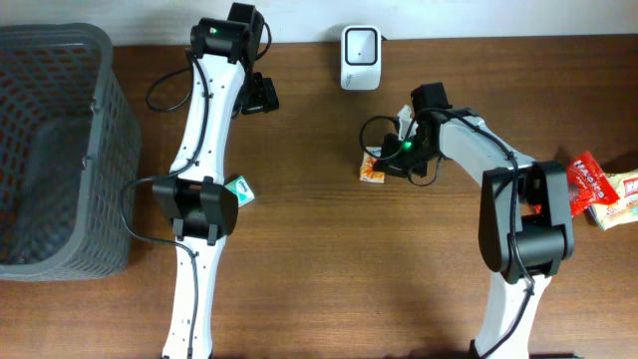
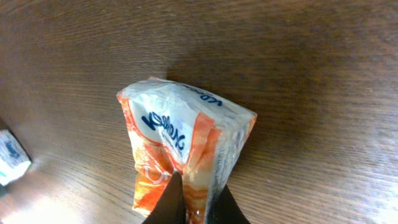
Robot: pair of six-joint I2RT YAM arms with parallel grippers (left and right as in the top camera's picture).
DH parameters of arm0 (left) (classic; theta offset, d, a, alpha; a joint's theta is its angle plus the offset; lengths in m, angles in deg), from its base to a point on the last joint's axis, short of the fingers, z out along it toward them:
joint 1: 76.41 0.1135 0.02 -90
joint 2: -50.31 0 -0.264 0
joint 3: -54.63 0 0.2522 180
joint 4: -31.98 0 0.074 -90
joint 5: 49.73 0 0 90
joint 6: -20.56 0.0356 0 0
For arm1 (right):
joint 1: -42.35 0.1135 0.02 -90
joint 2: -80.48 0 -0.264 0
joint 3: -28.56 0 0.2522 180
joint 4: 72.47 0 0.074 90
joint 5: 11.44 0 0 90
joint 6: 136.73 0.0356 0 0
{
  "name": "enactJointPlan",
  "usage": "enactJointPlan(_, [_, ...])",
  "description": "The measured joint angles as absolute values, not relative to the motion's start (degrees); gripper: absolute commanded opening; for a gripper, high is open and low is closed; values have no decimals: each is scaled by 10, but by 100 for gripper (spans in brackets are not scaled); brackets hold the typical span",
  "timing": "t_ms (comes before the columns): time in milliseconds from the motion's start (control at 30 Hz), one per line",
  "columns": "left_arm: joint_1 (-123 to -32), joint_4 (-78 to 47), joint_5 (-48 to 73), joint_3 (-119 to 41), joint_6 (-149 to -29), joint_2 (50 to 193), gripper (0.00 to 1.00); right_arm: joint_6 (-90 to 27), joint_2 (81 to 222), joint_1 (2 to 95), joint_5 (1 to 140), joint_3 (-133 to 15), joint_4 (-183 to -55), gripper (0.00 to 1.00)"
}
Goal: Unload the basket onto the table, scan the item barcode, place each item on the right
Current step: 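Lift the orange pack up in front of the scanner with the right gripper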
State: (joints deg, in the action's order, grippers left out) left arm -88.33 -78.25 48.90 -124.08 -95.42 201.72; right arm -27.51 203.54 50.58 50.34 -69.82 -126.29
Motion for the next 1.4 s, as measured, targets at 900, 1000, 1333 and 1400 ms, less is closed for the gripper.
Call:
enactJointPlan(900, [-883,-783,489,-1241,-954,2017,99,-441,2045,654,1155,-942,-1223,4])
enactJointPlan(1000, [-883,-782,489,-1241,-954,2017,99,-481,2045,658,1182,-942,-1135,4])
enactJointPlan(1333, [-883,-782,489,-1241,-954,2017,99,-648,2085,645,1153,-946,-874,4])
enactJointPlan(1400, [-883,-782,489,-1241,-954,2017,99,-712,2116,645,1140,-947,-850,4])
